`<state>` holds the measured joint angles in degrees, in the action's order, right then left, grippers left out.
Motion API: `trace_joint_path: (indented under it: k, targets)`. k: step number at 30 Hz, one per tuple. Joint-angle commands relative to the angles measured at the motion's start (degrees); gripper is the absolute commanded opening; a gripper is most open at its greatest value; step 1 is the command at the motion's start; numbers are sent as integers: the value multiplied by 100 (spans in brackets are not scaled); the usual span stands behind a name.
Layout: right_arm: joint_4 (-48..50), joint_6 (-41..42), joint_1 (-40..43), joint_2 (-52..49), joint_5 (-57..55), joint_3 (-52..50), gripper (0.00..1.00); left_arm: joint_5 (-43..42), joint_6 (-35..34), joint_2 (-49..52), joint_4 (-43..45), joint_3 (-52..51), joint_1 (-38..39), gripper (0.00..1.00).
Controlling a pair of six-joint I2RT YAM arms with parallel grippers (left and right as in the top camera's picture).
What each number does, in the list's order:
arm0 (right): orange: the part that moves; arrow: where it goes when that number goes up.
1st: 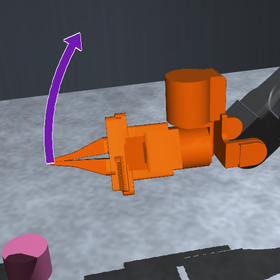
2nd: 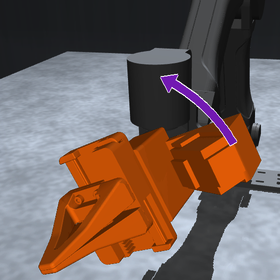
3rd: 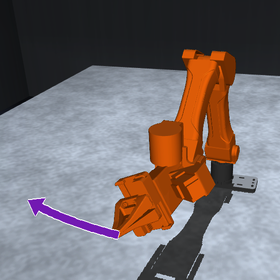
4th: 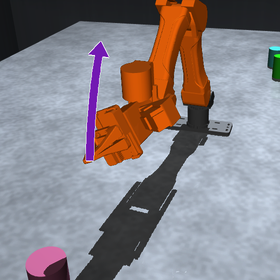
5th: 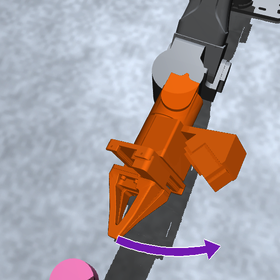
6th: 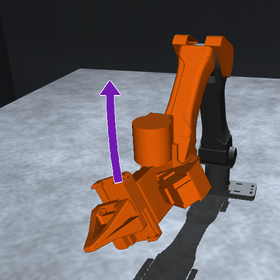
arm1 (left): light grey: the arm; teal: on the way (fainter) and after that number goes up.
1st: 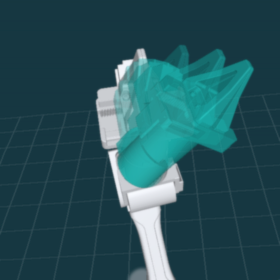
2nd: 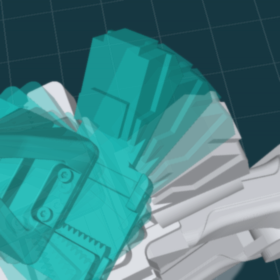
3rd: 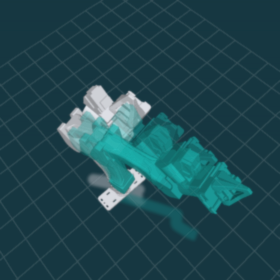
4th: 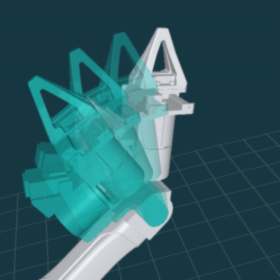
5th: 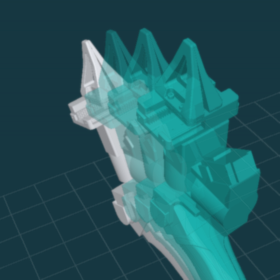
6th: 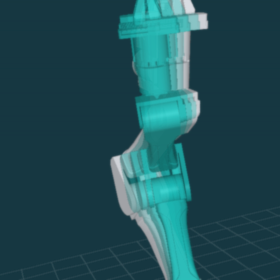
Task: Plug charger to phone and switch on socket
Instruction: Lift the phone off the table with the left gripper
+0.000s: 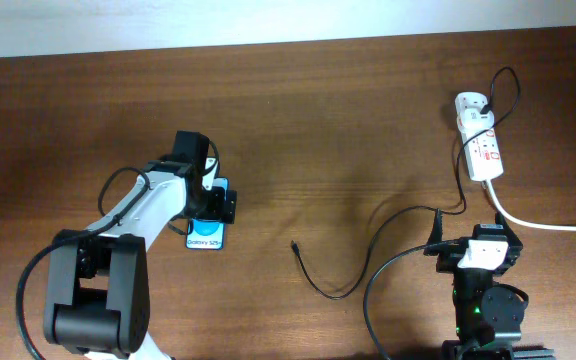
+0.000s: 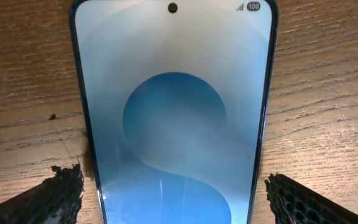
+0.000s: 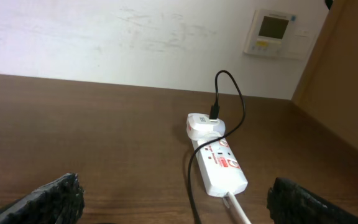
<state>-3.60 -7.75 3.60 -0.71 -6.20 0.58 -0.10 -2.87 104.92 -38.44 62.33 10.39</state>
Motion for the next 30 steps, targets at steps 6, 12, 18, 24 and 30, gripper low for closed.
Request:
trace_joint_path:
  k: [6, 12, 18, 24, 30]
  targets:
    - [-44, -20, -35, -2, -94, -26, 98, 55, -59, 127, 249, -339, 2, 99]
    - [-44, -20, -35, -2, -94, -26, 99, 33, -59, 127, 284, -348, 2, 92]
    - [-42, -20, -35, -2, -94, -26, 99, 31, -61, 127, 284, -348, 2, 87]
    - [-44, -20, -35, -2, -94, -26, 99, -13, -61, 127, 280, -348, 2, 79]
    - [-44, -20, -35, -2, -94, -26, 99, -13, -63, 127, 278, -348, 2, 72]
